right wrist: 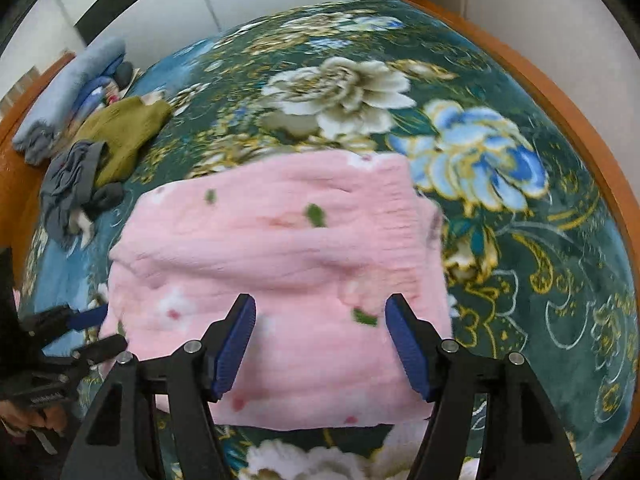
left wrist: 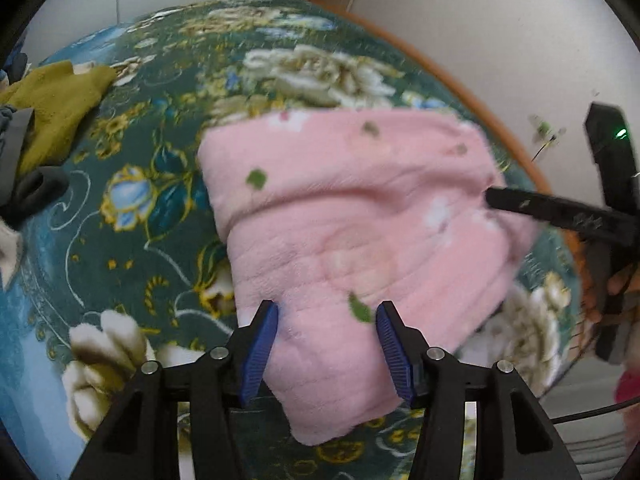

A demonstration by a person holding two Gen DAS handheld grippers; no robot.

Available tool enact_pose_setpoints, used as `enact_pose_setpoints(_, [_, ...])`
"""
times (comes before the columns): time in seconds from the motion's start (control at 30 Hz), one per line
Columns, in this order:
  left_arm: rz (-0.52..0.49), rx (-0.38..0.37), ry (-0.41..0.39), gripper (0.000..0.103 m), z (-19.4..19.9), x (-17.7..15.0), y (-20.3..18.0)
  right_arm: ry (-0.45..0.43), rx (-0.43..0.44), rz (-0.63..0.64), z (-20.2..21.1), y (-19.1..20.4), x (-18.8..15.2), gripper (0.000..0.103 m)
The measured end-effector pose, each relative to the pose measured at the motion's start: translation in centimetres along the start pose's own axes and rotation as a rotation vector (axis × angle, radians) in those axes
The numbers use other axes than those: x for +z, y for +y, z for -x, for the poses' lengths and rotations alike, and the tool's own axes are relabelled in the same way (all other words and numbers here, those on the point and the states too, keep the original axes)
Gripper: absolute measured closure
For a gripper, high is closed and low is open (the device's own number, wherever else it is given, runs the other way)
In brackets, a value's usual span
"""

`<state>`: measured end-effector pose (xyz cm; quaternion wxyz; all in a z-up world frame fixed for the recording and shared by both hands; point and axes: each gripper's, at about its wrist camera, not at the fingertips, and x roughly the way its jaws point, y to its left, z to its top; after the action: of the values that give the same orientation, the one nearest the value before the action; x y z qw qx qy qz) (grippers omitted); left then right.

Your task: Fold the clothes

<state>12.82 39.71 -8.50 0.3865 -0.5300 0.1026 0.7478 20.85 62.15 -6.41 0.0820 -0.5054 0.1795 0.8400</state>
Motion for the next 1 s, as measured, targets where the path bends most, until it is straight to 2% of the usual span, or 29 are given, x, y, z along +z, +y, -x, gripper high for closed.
enact_pose_setpoints(0.17, [-0.011,0.004,0.008,0.047,-0.3,0.3,0.0,0.009,0.001,-0.011,-0.9,-0.7,-0.8,0.034])
enact_pose_setpoints(0.27, [-0.019,0.017,0.011,0.047,0.4,0.1,0.1,-0.001,-0.012,-0.018,0.2,0.0,0.0,0.034])
enact_pose_setpoints(0.37, [-0.011,0.011,-0.058,0.047,2.6,0.4,-0.3,-0.069,-0.019,0.037,1.9,1.6,1.5,0.034])
enact_pose_setpoints(0.43, [-0.044,0.016,-0.125,0.047,4.1,0.8,-1.2,-0.054,-0.033,0.041,1.2,1.8,2.7,0.034])
enact_pose_setpoints(0.53, [-0.112,-0.011,-0.156,0.047,5.0,1.2,-2.8,-0.03,-0.055,0.049,0.2,2.0,4.5,0.034])
enact_pose_setpoints(0.67, [-0.131,-0.01,-0.101,0.048,3.4,1.2,-3.2,0.071,-0.045,-0.013,-3.2,0.4,5.2,0.034])
enact_pose_setpoints(0.77, [-0.118,-0.003,-0.068,0.048,2.3,1.1,-2.9,0.086,-0.046,-0.04,-4.5,-0.3,5.3,0.033])
enact_pose_setpoints(0.93, [-0.091,0.003,-0.017,0.048,0.6,0.9,-2.3,-0.007,-0.049,-0.026,-1.5,0.9,3.7,0.032])
enact_pose_setpoints(1.0, [-0.06,-0.012,-0.05,0.048,1.9,0.8,-1.9,-0.044,-0.05,-0.021,-0.3,1.3,3.1,0.032])
